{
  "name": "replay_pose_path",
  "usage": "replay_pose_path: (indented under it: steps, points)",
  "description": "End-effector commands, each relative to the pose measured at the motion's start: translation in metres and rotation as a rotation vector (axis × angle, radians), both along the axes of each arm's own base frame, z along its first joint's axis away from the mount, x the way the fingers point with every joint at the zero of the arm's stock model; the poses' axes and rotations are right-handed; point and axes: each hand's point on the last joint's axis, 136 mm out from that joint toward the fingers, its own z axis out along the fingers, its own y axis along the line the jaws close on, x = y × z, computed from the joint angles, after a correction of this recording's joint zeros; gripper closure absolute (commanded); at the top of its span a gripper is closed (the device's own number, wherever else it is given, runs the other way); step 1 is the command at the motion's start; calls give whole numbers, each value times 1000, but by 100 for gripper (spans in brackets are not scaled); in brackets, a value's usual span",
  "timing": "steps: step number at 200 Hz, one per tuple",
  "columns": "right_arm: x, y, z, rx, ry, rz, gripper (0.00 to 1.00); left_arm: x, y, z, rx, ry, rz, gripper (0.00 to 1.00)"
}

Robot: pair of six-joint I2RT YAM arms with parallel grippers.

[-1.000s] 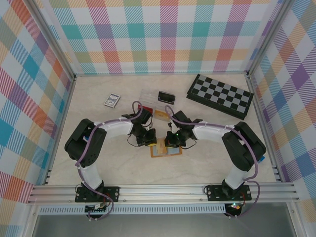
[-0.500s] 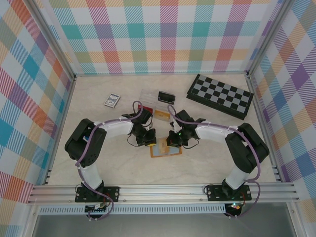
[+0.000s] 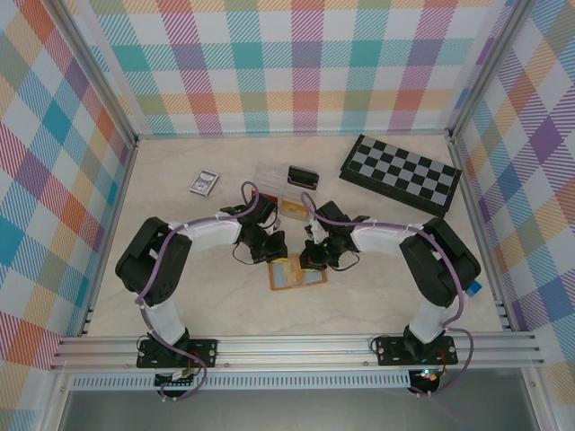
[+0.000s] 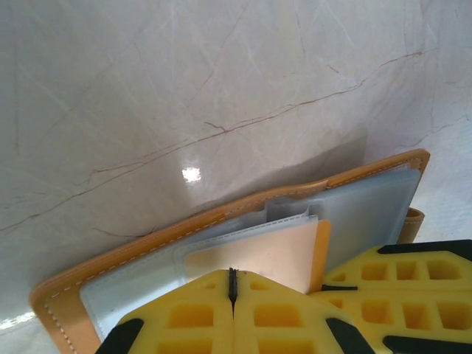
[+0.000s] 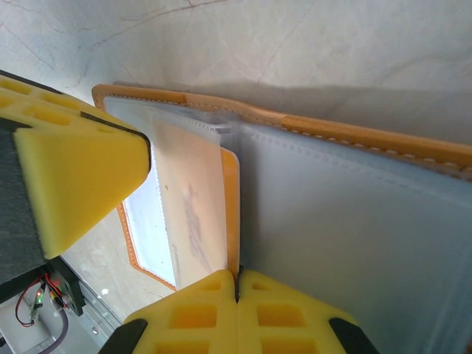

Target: Take the credit cards out of the card holder

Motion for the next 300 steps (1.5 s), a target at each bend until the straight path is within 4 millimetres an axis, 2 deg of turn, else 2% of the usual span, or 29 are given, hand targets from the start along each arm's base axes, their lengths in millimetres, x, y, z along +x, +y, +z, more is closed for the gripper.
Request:
replay_pose_path:
  steps: [1,49,136,155,201,223,255,300]
  points:
    - [0,-4,-5,-36,2,18,100,-14,13,-18,87,54,-11,100]
    - [-1,-8,-10,-59,1,29,99,-24,29,-33,159,76,-15,100]
    - [-2,-9,2,-10,5,9,89,-32,42,-49,223,103,-9,100]
    - [-3,-7,3,10,10,11,87,-34,42,-51,225,111,-11,100]
    - [-3,-6,5,21,3,11,88,-34,44,-53,235,110,-11,100]
    - [-3,-3,8,44,2,17,93,-34,42,-53,226,112,-12,100]
    - [-2,-1,7,54,10,20,83,-33,40,-51,216,109,-13,100]
    - [-2,2,1,57,30,17,82,-34,40,-52,215,112,-11,100]
